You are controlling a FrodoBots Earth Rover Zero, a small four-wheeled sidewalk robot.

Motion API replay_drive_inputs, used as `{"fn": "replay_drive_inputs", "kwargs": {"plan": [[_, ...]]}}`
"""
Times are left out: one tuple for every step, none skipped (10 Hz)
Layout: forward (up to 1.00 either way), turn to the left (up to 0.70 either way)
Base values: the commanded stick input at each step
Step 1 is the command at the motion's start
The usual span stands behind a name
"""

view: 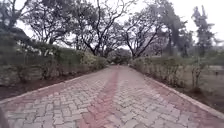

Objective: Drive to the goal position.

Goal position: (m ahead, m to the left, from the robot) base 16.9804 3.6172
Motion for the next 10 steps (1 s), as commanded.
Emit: {"fn": "replay_drive_inputs", "kwargs": {"plan": [[0.70, 0.00], [0.70, 0.00], [0.70, 0.00], [0.70, 0.00], [0.70, 0.00], [0.70, 0.00], [0.70, 0.00], [0.70, 0.00], [0.70, 0.00], [0.70, 0.00]]}}
